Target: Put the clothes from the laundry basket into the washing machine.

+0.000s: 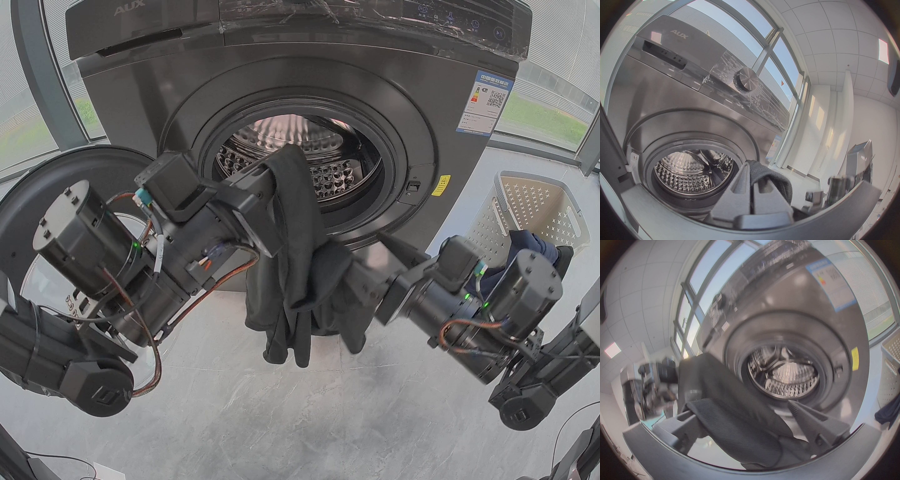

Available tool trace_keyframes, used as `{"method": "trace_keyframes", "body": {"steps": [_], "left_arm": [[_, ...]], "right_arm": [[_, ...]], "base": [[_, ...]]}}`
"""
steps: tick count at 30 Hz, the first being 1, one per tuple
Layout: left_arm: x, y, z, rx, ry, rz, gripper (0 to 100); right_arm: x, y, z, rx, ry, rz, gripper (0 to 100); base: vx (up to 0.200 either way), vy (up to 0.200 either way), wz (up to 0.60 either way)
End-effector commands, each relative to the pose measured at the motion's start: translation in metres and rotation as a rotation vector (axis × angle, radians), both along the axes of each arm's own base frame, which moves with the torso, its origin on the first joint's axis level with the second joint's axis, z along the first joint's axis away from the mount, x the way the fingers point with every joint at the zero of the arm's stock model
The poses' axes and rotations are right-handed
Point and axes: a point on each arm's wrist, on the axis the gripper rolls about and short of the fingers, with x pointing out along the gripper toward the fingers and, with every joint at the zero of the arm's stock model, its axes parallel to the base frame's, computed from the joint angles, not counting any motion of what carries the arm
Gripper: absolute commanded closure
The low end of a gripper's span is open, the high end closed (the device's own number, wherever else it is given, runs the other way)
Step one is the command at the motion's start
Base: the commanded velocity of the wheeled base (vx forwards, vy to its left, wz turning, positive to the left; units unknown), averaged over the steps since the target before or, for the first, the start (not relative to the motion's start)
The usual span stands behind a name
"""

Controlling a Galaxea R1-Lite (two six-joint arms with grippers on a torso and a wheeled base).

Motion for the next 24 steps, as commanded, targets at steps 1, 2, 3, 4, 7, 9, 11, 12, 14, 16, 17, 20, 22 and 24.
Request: {"method": "trace_keyframes", "body": {"steps": [1, 2, 3, 4, 7, 9, 11, 12, 14, 16, 17, 20, 22, 24], "left_arm": [[0.005, -0.006, 0.009, -0.020, -0.020, -0.003, 100], [0.005, -0.006, 0.010, -0.021, -0.021, -0.002, 100], [0.005, -0.006, 0.009, -0.024, -0.021, -0.001, 100], [0.005, -0.006, 0.009, -0.024, -0.021, -0.001, 100], [0.004, -0.005, 0.008, -0.026, -0.019, -0.003, 100], [0.003, -0.005, 0.009, -0.028, -0.021, -0.004, 100], [0.002, -0.004, 0.011, -0.033, -0.027, -0.006, 100], [0.001, -0.004, 0.011, -0.033, -0.027, -0.008, 100], [-0.001, -0.006, 0.011, -0.034, -0.028, -0.019, 100], [-0.003, -0.008, 0.010, -0.030, -0.023, -0.026, 100], [-0.005, -0.007, 0.008, -0.027, -0.020, -0.031, 100], [-0.012, -0.008, 0.009, -0.027, -0.021, -0.047, 100], [-0.016, -0.007, 0.011, -0.030, -0.024, -0.057, 100], [-0.019, -0.006, 0.012, -0.032, -0.027, -0.061, 100]], "right_arm": [[0.003, 0.005, -0.061, -0.173, 0.156, 0.019, 0], [0.002, 0.004, -0.065, -0.186, 0.165, 0.025, 0], [0.002, 0.004, -0.072, -0.211, 0.175, 0.033, 0], [0.002, 0.004, -0.072, -0.211, 0.175, 0.033, 0], [0.012, 0.012, -0.089, -0.243, 0.198, 0.039, 0], [0.018, 0.016, -0.094, -0.245, 0.200, 0.047, 0], [0.022, 0.017, -0.098, -0.250, 0.205, 0.052, 0], [0.025, 0.020, -0.101, -0.257, 0.201, 0.059, 0], [0.032, 0.022, -0.105, -0.260, 0.194, 0.052, 0], [0.039, 0.023, -0.108, -0.261, 0.188, 0.042, 0], [0.051, 0.026, -0.111, -0.256, 0.172, 0.034, 0], [0.071, 0.029, -0.113, -0.236, 0.139, 0.014, 0], [0.082, 0.031, -0.111, -0.217, 0.114, 0.001, 0], [0.087, 0.033, -0.110, -0.206, 0.101, -0.004, 0]], "base": [[0.000, 0.000, 0.00], [0.000, 0.000, 0.00], [0.000, 0.000, 0.00], [0.000, 0.000, 0.00], [0.000, 0.000, 0.00], [0.000, 0.000, 0.00], [0.000, 0.000, 0.00], [0.000, 0.000, 0.00], [0.000, 0.000, 0.00], [0.000, 0.000, 0.00], [0.000, 0.000, 0.00], [0.000, 0.000, 0.00], [0.000, 0.000, 0.00], [0.000, 0.000, 0.00]]}}
